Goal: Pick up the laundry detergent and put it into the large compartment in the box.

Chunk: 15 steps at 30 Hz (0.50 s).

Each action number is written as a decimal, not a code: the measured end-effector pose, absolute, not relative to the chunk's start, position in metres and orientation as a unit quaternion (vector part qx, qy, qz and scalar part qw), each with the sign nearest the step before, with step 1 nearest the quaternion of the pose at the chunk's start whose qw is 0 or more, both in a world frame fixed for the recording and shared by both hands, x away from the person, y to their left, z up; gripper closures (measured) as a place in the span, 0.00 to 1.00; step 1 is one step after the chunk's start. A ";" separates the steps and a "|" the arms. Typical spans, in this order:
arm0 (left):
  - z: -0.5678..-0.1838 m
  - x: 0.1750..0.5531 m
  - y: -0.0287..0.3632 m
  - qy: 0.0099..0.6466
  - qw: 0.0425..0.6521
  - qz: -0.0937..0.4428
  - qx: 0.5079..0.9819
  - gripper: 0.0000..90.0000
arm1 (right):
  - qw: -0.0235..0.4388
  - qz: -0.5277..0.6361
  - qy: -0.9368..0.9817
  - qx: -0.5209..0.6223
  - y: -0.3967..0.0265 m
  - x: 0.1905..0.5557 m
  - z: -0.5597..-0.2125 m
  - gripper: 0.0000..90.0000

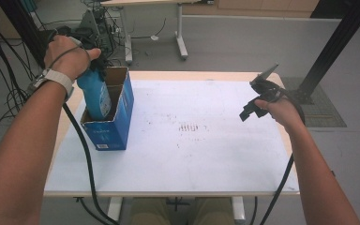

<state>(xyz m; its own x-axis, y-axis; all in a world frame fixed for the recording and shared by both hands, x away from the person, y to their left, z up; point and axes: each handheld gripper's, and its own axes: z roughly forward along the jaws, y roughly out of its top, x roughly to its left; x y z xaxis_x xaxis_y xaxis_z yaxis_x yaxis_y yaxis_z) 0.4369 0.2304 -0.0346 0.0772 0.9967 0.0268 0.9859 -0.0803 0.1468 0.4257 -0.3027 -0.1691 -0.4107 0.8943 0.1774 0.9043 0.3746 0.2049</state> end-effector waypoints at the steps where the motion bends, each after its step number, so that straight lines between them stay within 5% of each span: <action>1: -0.036 0.438 0.231 0.678 0.043 0.056 0.732 0.41 | 0.018 -0.137 -0.829 -0.542 -0.303 0.425 -0.169 0.09; 15: -0.053 0.440 0.231 0.674 0.047 0.053 0.735 0.41 | 0.021 -0.136 -0.827 -0.545 -0.304 0.425 -0.170 0.09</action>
<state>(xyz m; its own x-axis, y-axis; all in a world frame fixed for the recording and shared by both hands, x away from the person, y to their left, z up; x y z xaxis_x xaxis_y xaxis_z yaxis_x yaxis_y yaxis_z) 0.4403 0.2314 -0.0534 0.0849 0.9963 0.0156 0.9863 -0.0862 0.1405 0.4252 -0.3045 -0.1701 -0.4041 0.8963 0.1825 0.9076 0.3682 0.2017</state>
